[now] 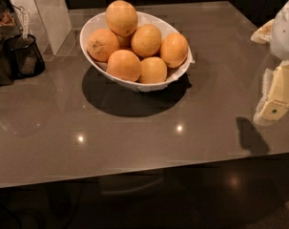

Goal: Pick orange from white bowl

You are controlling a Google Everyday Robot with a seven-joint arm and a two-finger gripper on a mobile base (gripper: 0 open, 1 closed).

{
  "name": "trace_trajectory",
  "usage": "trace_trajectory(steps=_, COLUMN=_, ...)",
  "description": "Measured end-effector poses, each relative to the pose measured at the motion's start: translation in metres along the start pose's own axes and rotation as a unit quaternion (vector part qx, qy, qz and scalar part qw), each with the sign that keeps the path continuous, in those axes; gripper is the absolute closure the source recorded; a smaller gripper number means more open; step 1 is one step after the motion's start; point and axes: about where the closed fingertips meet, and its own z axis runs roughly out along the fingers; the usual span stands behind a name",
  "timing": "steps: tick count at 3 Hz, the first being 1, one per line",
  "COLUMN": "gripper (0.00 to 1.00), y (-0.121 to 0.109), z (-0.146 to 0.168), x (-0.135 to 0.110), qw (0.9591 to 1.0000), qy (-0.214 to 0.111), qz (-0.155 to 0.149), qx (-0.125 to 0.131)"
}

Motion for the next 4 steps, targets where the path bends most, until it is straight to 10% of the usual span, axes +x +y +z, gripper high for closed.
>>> trace_trajectory(steps=2, gripper=0.00, y=-0.010, z=0.002, x=-0.010, qw=0.9998, qy=-0.019, qz=-0.008, qx=0.002)
trace_trajectory(steps=4, gripper=0.00, y=-0.068, z=0.006, x=-0.075, qw=0.9955, qy=-0.077, qz=-0.055, qx=0.001)
